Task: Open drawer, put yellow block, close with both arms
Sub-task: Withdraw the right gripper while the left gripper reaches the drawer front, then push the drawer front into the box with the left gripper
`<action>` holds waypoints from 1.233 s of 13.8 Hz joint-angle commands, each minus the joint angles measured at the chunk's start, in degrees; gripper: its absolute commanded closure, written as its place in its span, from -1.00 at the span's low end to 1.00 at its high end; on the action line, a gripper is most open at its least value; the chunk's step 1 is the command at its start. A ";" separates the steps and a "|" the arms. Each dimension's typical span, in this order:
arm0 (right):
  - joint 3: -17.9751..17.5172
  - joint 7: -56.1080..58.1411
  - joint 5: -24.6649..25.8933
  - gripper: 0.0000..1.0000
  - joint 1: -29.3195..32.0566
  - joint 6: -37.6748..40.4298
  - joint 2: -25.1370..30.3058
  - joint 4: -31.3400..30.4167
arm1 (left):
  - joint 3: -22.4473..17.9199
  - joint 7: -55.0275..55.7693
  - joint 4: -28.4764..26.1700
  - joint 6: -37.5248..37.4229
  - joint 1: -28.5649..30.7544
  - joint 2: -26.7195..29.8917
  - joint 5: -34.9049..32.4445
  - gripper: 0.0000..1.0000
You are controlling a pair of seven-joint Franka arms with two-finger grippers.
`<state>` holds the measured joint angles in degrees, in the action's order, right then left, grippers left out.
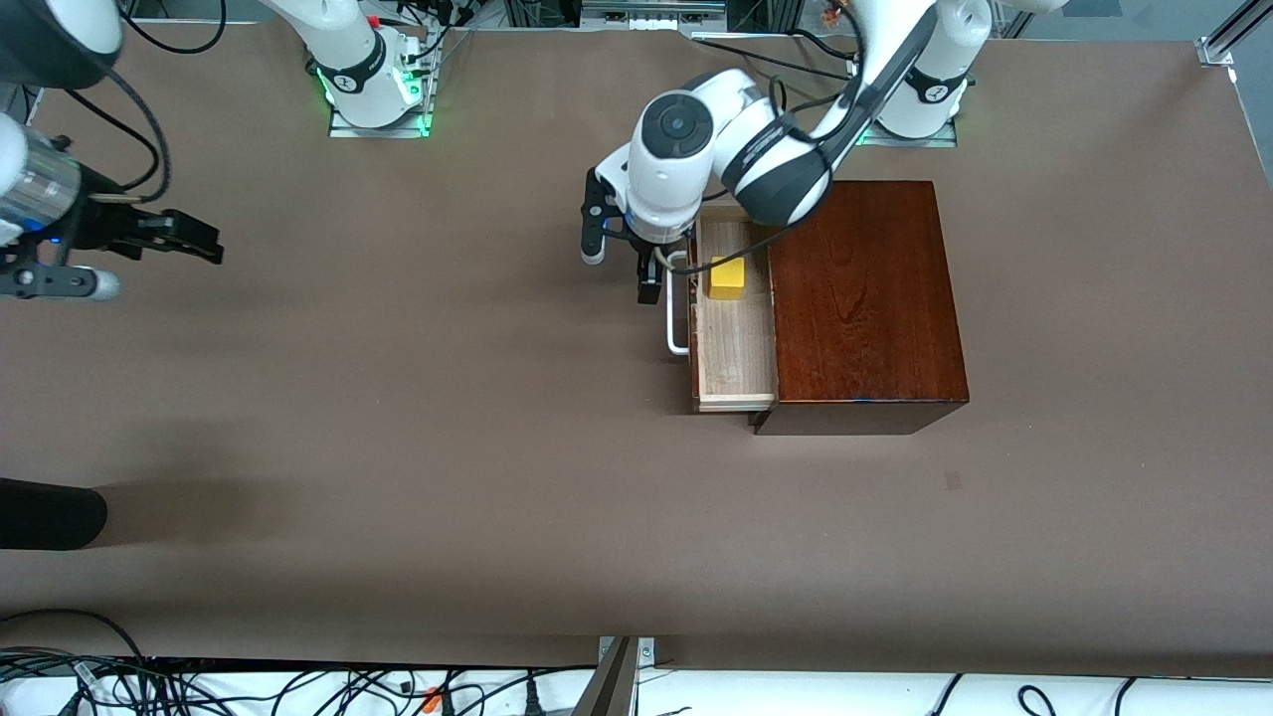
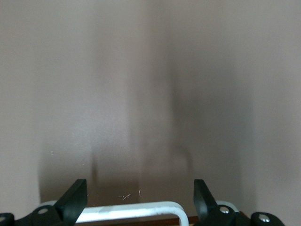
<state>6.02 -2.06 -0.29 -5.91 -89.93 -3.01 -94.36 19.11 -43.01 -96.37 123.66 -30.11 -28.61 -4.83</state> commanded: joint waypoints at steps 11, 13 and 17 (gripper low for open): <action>-4.88 1.09 3.01 -1.00 5.20 -1.74 1.34 -0.91 | -0.74 -5.06 1.72 -3.33 1.89 -4.26 -7.74 -1.00; -4.88 1.09 3.01 -1.00 5.20 -1.83 1.34 -0.91 | -0.91 -5.06 1.89 -5.61 1.89 -4.09 -7.83 -1.00; -4.88 1.09 3.01 -1.00 5.20 -1.83 1.25 -0.91 | -1.00 -5.15 1.81 -8.87 3.56 -3.21 -8.01 -1.00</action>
<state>1.80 -1.47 2.16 -1.53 -91.60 -2.98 -94.35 18.84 -45.42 -95.29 117.82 -28.57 -32.84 -10.19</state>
